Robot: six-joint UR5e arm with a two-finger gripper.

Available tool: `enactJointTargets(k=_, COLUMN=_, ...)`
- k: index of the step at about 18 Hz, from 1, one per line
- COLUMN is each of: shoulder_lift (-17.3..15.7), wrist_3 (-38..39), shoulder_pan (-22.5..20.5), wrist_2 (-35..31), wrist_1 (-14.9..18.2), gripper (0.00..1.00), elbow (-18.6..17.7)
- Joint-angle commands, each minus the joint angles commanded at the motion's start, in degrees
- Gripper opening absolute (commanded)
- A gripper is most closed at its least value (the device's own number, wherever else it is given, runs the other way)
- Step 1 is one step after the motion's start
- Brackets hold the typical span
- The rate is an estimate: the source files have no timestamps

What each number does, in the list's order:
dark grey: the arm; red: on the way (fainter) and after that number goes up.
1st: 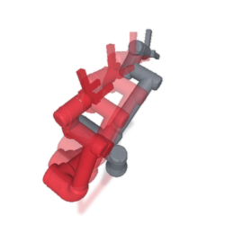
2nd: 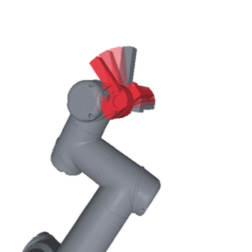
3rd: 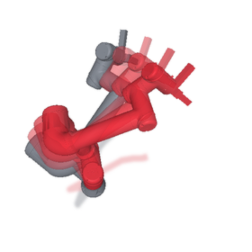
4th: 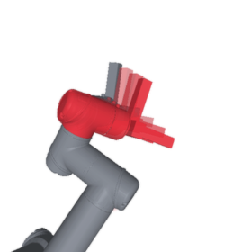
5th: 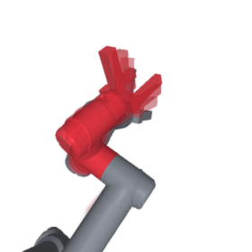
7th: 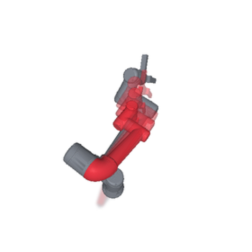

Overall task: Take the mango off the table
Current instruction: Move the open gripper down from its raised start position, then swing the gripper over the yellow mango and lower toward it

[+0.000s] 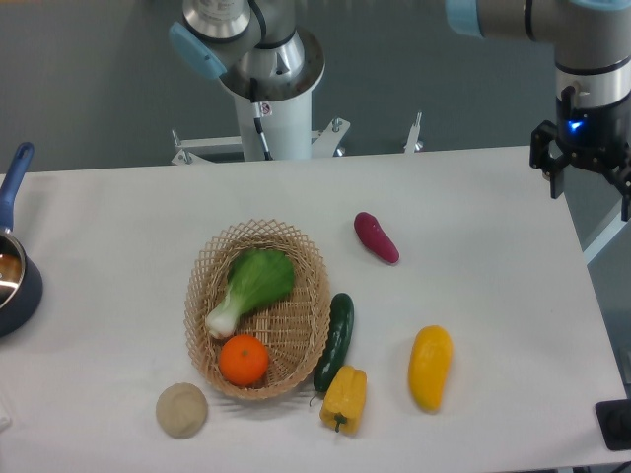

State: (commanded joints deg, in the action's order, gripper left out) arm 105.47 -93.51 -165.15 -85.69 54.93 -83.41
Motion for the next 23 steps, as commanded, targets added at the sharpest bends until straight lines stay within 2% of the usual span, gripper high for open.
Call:
enactJointTargets(k=6, shoulder_lift=-0.2, wrist_3=0.3, shoulder_pan=-0.4, wrist_2=-0.1, wrist_1=-0.2, gripper=1.0, elbow=-2.0)
enactJointTargets(k=10, shoulder_lift=-0.2, wrist_3=0.8, shoulder_pan=-0.2, wrist_2=2.2, wrist_1=-5.0, gripper=1.0, elbow=-4.6)
enactJointTargets(k=12, shoulder_lift=-0.2, wrist_3=2.4, shoulder_pan=-0.2, wrist_2=4.6, wrist_1=-6.0, gripper=1.0, elbow=-5.5)
enactJointTargets(k=19, shoulder_lift=0.6, wrist_3=14.3, shoulder_pan=2.6, wrist_2=5.4, wrist_1=-6.0, gripper=1.0, elbow=-5.8)
enactJointTargets(k=23, shoulder_lift=3.2, wrist_3=23.2, shoulder_pan=5.3, wrist_2=5.3, wrist_1=-6.1, gripper=1.0, elbow=-6.7)
